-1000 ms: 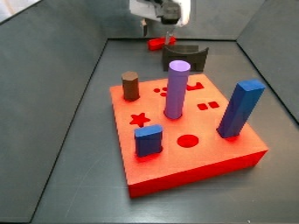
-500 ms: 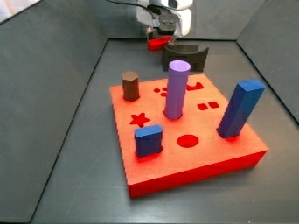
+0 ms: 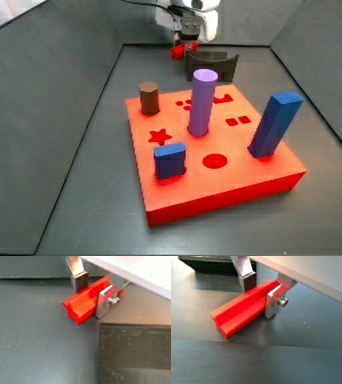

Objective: Pick up the star object. Move up. Place the star object on the fixture. Regrasp the star object. Move to above the board. Insert the star object.
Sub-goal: Pick up the star object, then move up.

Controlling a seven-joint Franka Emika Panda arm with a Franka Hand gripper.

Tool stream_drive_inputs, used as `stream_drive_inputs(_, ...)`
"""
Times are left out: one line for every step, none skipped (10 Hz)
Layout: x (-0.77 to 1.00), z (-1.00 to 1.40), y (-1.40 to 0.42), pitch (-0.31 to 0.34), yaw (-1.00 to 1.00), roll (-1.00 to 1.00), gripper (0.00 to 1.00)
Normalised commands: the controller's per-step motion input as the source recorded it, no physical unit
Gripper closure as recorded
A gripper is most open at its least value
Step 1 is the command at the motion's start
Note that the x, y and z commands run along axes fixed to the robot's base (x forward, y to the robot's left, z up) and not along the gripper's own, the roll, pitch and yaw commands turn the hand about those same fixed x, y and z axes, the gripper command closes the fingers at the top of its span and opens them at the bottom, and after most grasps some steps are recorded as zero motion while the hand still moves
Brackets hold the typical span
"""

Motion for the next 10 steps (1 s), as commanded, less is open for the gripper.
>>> stream_drive_inputs(0.0,0.0,0.0,0.0,0.0,0.0,1.0)
stream_drive_inputs(0.0,0.0,0.0,0.0,0.0,0.0,1.0)
stream_drive_inputs(0.0,0.0,0.0,0.0,0.0,0.0,1.0)
stream_drive_inputs(0.0,0.0,0.0,0.0,0.0,0.0,1.0)
stream_drive_inputs(0.0,0.0,0.0,0.0,0.0,0.0,1.0)
stream_drive_inputs(0.0,0.0,0.0,0.0,0.0,0.0,1.0)
stream_drive_inputs(0.0,0.0,0.0,0.0,0.0,0.0,1.0)
stream_drive_inputs(0.0,0.83,0.0,0.0,0.0,0.0,1.0)
stream_drive_inputs(-0.05,0.79,0.06,0.022,0.01,0.01,1.0)
stream_drive_inputs(-0.06,0.68,0.04,0.026,0.0,0.0,1.0)
